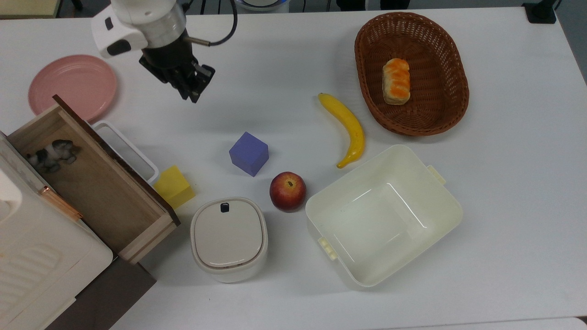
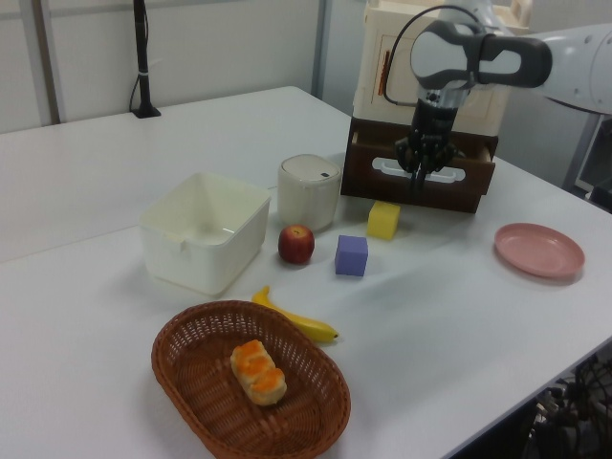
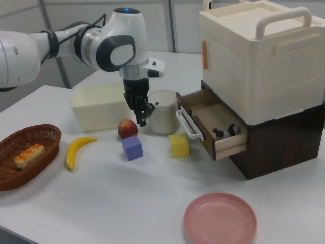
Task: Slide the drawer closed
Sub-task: 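Move the gripper against the drawer front beside its handle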
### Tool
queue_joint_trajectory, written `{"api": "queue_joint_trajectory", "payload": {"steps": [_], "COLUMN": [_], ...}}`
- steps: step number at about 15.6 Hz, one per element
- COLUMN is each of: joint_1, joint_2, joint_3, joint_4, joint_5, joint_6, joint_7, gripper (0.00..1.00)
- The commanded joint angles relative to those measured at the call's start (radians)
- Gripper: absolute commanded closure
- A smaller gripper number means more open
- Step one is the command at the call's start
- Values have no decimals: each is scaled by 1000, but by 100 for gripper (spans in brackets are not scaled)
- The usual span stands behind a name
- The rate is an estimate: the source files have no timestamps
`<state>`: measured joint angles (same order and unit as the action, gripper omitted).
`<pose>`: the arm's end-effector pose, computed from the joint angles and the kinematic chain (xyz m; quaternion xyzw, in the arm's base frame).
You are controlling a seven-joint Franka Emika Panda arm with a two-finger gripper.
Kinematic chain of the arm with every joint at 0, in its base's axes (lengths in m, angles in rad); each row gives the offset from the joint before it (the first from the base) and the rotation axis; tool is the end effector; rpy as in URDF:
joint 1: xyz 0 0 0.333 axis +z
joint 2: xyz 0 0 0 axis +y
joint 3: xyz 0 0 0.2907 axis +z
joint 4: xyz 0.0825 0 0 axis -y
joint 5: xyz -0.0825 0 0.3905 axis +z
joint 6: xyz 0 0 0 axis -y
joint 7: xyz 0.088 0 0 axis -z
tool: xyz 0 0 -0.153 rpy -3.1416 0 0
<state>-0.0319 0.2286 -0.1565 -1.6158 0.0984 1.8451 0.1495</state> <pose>0.6246 -0.1010 0.4202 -0.9834 0.1791 -0.0024 0.0297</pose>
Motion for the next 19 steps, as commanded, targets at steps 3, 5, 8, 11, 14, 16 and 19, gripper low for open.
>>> {"api": "queue_joint_trajectory", "payload": {"steps": [3,5,8,11,14,16,19], "joint_1": [-17,-26,-28,-42,-66,-74,-83], "joint_2": [38,58,89,123,132,138,143], "joint_3": [-3,-3,-3,-3,-3,-3,-3], "joint_4": [2,4,5,8,8,8,8], "joint_5": [-17,-17,-17,-14,-8,-6,-3], "joint_6": [101,146,204,270,345,359,379], "joint_7": [32,56,59,62,88,90,90], "gripper": [81,81,81,81,81,81,81]}}
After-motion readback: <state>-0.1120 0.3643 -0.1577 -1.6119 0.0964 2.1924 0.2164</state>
